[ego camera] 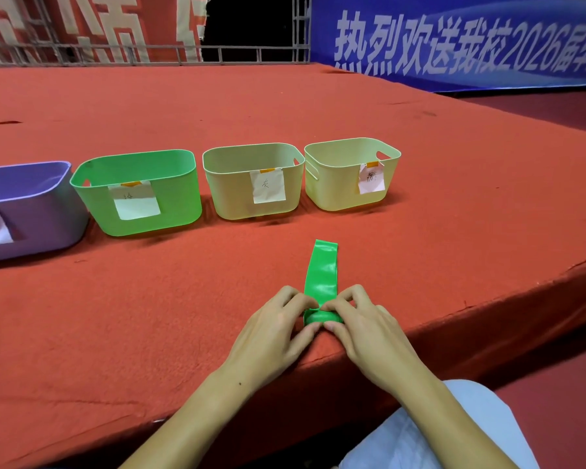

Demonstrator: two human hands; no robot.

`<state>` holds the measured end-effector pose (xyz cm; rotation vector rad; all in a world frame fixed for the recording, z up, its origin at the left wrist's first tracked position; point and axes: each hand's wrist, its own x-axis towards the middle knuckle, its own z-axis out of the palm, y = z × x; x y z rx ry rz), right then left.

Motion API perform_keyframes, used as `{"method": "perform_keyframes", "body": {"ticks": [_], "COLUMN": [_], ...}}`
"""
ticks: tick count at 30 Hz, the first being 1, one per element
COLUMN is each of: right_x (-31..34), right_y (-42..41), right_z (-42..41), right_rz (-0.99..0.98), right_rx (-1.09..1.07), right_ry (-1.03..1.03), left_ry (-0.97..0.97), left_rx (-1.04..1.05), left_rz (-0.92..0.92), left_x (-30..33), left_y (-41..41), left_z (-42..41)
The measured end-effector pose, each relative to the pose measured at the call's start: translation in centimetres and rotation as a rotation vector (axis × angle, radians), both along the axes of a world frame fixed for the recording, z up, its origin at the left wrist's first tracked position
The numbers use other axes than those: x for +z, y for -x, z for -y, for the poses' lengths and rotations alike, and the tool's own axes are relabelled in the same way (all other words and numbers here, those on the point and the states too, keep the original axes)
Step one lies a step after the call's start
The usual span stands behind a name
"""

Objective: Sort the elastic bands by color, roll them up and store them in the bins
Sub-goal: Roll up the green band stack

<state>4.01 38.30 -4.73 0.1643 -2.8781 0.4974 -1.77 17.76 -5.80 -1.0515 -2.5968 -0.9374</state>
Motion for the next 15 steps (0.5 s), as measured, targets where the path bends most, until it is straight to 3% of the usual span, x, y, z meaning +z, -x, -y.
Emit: {"method": "perform_keyframes", "body": {"ticks": [15], "right_x": [0.44], "right_y": [-0.46], "right_z": [-0.22], "right_rz": [0.044], "right_rx": [0.019], "right_ry": [0.084], "left_ry": [-0.036], "left_rx": [-0.028], "left_rz": [0.030], "left_x": [-0.35], "left_y": [0.45], "left_z": [0.17]}}
